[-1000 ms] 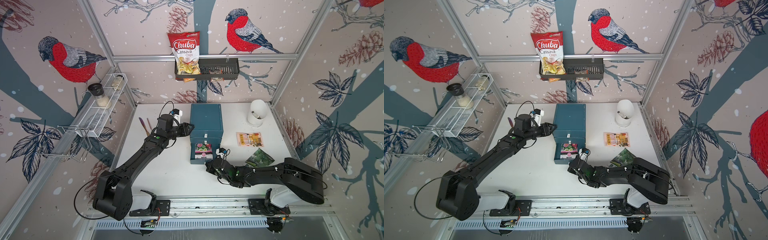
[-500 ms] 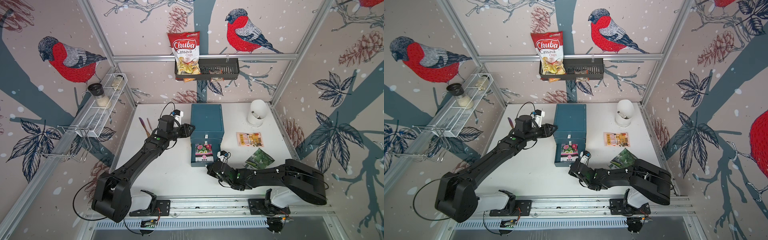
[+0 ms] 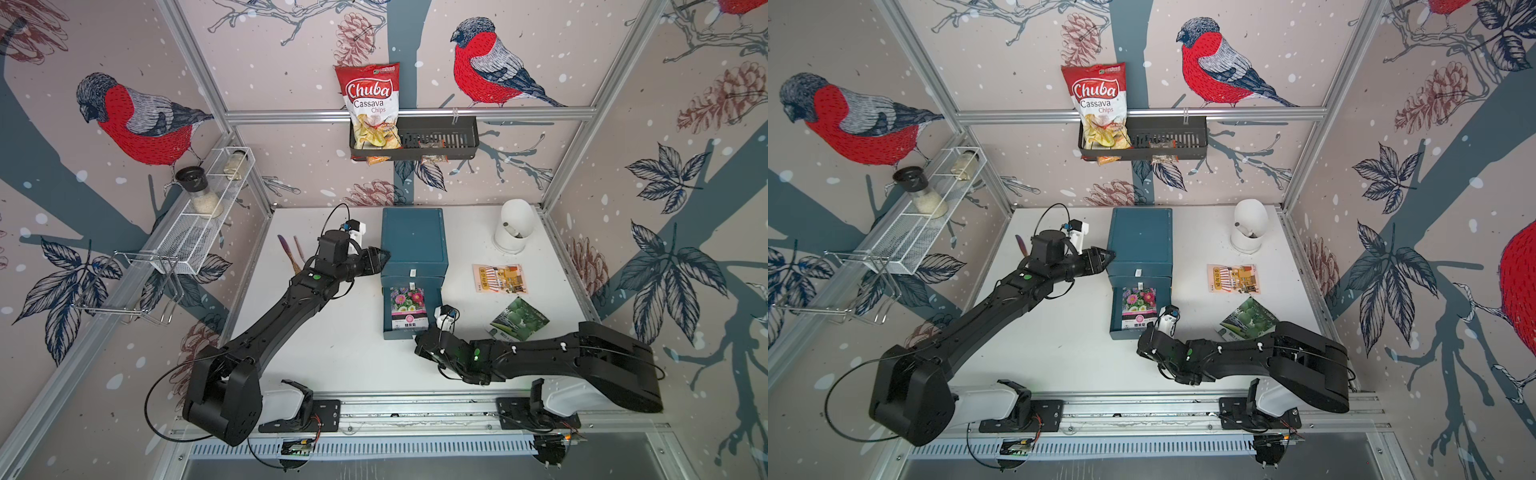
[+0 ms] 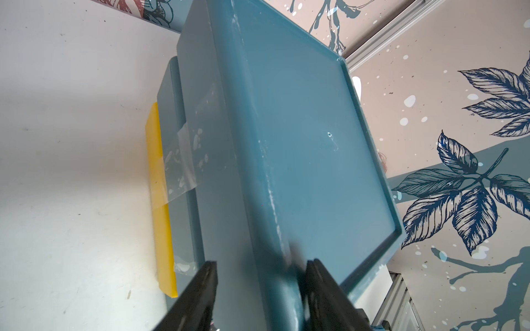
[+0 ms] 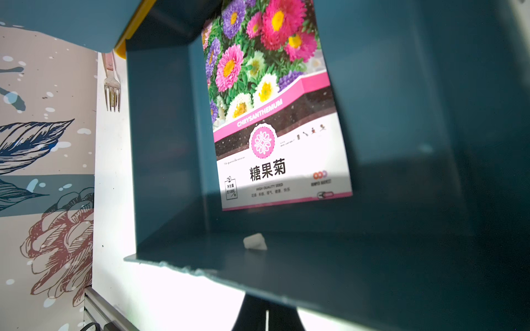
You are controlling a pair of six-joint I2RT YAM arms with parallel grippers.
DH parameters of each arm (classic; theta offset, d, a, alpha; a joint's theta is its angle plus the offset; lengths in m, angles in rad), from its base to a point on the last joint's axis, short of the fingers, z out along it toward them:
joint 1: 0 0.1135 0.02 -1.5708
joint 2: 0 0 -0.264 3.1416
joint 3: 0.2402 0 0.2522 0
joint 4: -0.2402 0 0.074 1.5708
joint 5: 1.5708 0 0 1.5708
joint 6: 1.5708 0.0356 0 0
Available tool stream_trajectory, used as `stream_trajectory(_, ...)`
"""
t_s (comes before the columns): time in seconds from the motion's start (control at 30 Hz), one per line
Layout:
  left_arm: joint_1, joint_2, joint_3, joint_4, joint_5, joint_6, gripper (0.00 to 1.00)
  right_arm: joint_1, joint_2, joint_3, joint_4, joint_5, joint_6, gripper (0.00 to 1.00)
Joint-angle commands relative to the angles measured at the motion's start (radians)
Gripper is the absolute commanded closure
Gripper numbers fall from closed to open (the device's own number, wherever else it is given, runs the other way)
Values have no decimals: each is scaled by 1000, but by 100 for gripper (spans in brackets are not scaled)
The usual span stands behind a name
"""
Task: Take the seed bags out of the drawer
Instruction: Open the drawer in the storage box, then pick up the seed packet from the drawer.
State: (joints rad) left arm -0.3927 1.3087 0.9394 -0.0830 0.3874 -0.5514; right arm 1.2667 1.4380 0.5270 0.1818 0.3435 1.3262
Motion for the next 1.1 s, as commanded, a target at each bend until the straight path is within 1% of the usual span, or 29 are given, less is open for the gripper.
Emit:
stream_trajectory(0.0, -4, 6, -7, -216, -31, 11, 45, 3, -12, 1, -54, 20, 13, 100)
stream_trajectory(0.07, -6, 8, -4, -223, -35, 13, 44, 5, -10, 5, -64, 19, 10, 100)
stream_trajectory(0.1, -5, 8, -4, -225, -35, 14, 43, 4, -12, 10, -73, 19, 8, 94)
stream_trajectory(0.2, -5, 9, -4, -219, -38, 13, 39, 14, -16, 24, -99, 35, -1, 55)
stream_trajectory(0.23, -5, 10, -4, -219, -37, 13, 39, 18, -18, 32, -114, 46, -2, 47)
stream_trajectory(0.3, -5, 15, 7, -221, -31, 8, 38, 28, -27, 54, -155, 70, -6, 39)
stream_trajectory(0.4, -5, 11, 26, -221, -27, 5, 37, 51, -50, 102, -242, 126, -22, 31)
stream_trajectory(0.57, -5, -1, 52, -255, -52, 16, 36, 85, -112, 186, -422, 220, -39, 30)
stream_trajectory(0.63, -5, -10, 86, -261, -67, 17, 35, 95, -149, 218, -500, 254, -47, 31)
stream_trajectory(0.8, -5, -23, 99, -271, -57, 10, 35, 99, -243, 273, -665, 319, -60, 32)
stream_trajectory(0.9, -5, -40, 98, -260, -55, 12, 34, 89, -297, 287, -705, 345, -90, 32)
stream_trajectory(1.07, -5, -43, 111, -247, -30, 14, 35, 70, -380, 284, -740, 363, -97, 32)
